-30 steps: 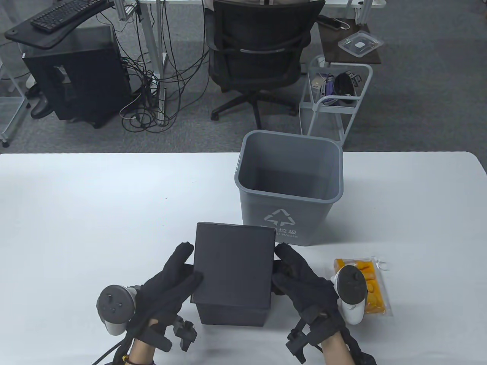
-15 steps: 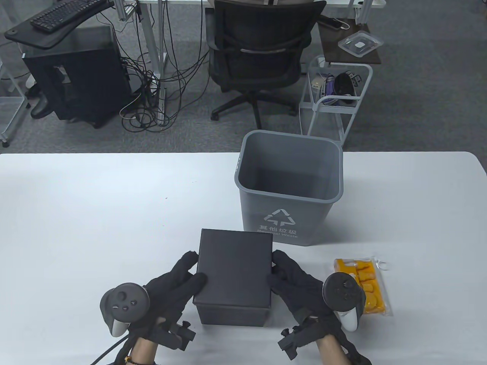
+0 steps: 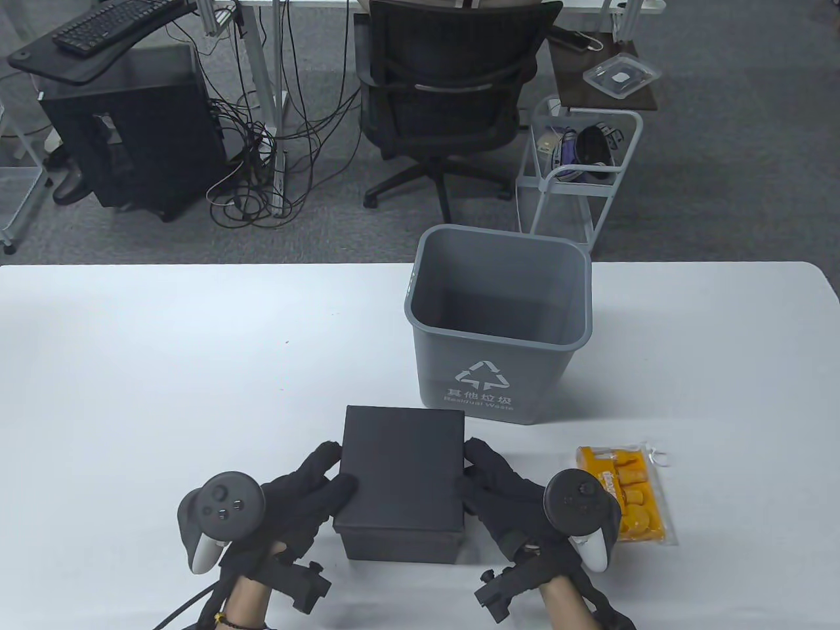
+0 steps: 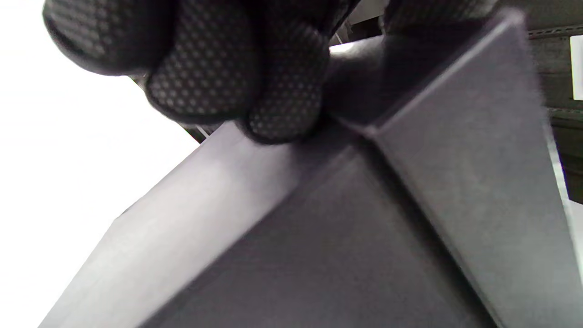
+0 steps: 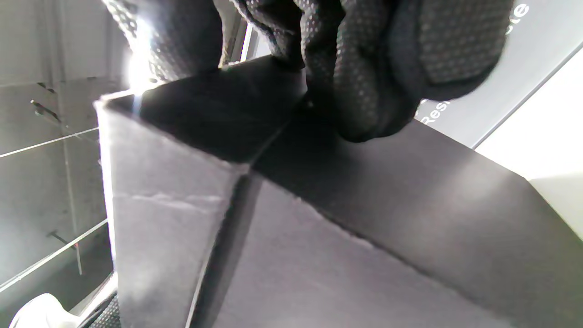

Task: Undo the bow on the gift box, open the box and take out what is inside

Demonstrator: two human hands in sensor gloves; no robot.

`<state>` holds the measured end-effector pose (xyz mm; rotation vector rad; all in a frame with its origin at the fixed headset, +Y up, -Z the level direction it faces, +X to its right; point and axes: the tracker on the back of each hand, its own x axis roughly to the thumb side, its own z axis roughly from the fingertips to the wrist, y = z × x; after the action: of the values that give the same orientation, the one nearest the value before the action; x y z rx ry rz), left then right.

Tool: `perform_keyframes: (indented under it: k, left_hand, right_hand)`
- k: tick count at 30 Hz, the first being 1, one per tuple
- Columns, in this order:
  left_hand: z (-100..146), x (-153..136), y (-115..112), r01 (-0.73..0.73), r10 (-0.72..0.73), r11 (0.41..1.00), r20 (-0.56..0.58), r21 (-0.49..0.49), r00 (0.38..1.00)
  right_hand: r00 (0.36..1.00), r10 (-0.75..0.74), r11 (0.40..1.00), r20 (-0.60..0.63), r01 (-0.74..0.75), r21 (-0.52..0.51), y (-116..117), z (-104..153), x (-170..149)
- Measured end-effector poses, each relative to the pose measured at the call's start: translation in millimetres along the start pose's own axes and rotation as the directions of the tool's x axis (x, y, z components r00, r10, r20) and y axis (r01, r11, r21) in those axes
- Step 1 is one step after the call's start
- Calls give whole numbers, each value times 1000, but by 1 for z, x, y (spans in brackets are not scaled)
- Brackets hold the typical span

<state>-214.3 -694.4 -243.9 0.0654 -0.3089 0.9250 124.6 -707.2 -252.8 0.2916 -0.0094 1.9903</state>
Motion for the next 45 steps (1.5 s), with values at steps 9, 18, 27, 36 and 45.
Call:
perform_keyframes:
  k: [9, 18, 27, 36, 45]
  left_hand:
    - [-3, -8, -6, -19, 16, 999, -60, -42, 998]
    - [-4, -12, -9, -32, 25, 997, -94, -75, 995]
    - [-2, -14, -1, 140, -140, 990, -23, 16, 990]
    - [-1, -23, 0, 365, -368, 923, 2, 124, 930]
    - [-5, -34, -10, 528, -527, 849, -25, 11, 849]
  right_hand:
    - [998, 46, 999, -37, -45, 17, 6, -2, -6]
    - [997, 60, 997, -57, -58, 43, 8, -4, -10]
    - [955, 297, 952, 10, -296, -80, -6, -3, -3]
    - [810, 587, 794, -9, -578, -187, -15, -4, -5]
    - [675, 738, 674, -5, -738, -43, -7, -12, -12]
